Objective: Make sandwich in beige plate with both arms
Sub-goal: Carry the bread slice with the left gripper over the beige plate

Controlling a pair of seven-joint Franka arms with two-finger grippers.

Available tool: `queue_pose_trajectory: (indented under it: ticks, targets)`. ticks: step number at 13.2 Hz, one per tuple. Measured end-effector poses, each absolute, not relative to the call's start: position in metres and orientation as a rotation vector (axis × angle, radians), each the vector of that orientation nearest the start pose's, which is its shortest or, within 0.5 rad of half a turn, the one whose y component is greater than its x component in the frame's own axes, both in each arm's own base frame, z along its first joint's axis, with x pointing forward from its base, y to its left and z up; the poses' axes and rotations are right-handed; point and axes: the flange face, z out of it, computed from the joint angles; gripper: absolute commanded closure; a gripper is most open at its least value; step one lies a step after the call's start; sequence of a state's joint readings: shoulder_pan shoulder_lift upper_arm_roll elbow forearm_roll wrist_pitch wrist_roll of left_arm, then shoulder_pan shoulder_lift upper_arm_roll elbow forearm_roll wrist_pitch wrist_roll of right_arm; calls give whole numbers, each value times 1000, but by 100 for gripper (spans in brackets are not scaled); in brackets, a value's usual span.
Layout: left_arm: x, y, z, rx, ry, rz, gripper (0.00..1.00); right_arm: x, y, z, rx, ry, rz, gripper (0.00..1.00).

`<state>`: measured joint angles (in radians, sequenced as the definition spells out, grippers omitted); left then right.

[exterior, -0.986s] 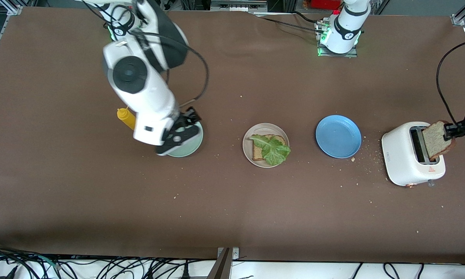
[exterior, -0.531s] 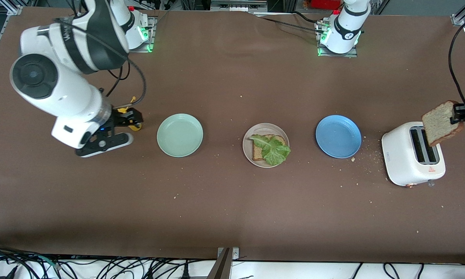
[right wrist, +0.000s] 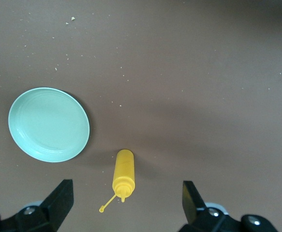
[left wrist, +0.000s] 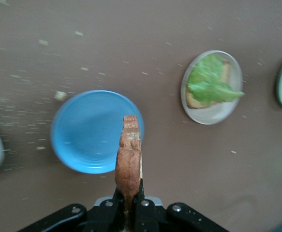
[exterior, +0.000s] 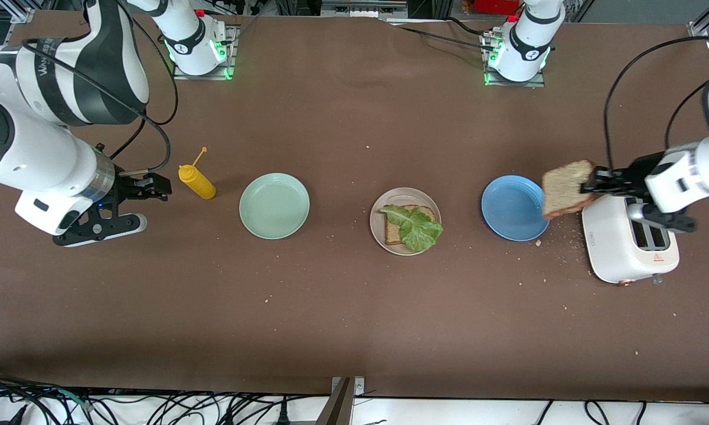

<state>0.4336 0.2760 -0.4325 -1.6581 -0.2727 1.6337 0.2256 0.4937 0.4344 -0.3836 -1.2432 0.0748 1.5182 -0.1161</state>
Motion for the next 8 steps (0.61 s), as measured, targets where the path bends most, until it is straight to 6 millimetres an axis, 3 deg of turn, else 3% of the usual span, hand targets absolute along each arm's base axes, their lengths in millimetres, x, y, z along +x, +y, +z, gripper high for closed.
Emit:
queue_pose_trajectory:
  ticks: [3, 6, 8]
  targets:
    - [609, -58, 411, -3724, 331, 629, 100, 655, 108, 523, -3152, -283, 208, 1]
    - [620, -81, 359, -3996, 259, 843, 100, 653, 107, 531, -3141, -229, 192, 1]
    - [625, -87, 304, -4154, 299, 943, 100, 653, 100, 531, -3138, -231, 191, 1]
